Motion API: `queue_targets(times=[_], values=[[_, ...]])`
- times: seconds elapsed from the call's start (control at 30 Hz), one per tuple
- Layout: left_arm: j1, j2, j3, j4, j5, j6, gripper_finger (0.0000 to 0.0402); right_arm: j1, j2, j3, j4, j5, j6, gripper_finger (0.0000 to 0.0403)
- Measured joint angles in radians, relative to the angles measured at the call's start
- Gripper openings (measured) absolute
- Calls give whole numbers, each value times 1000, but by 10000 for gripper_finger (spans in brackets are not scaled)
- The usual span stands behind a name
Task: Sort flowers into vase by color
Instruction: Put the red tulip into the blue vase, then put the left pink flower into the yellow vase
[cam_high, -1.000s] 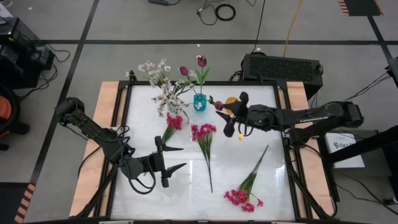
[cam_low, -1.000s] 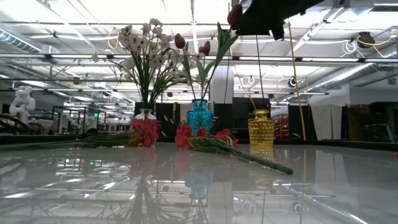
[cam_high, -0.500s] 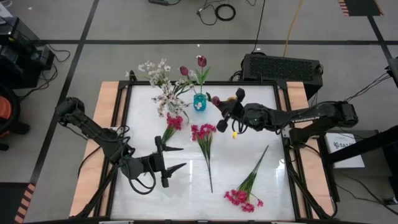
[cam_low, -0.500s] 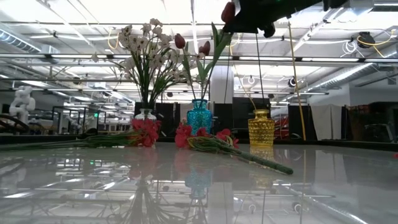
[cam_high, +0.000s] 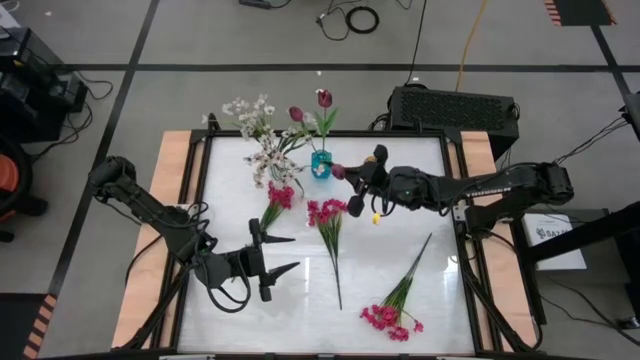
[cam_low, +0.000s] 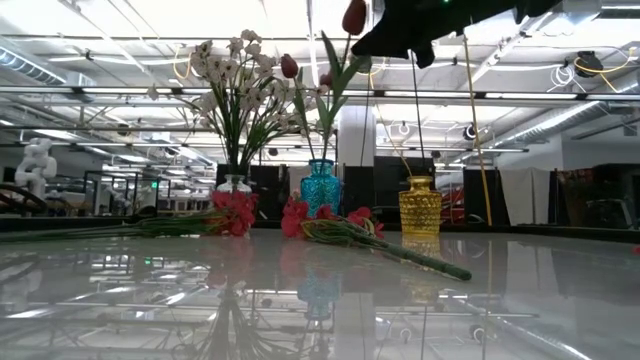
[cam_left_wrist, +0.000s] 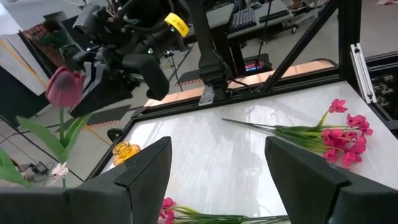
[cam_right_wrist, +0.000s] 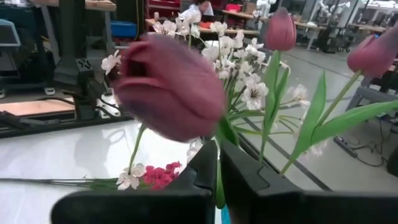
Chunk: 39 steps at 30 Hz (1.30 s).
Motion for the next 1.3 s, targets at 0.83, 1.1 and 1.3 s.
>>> queue_targets(times=[0.83, 1.1, 1.3], values=[[-1, 0, 0, -53, -2, -73, 265, 202, -341, 0, -441, 13, 239, 257], [-17, 0, 1, -468, 43, -578, 265, 376, -348, 0, -622, 18, 355, 246], [-16, 11, -12, -833, 50, -1085, 265, 423, -334, 0, -698, 15, 424, 228]])
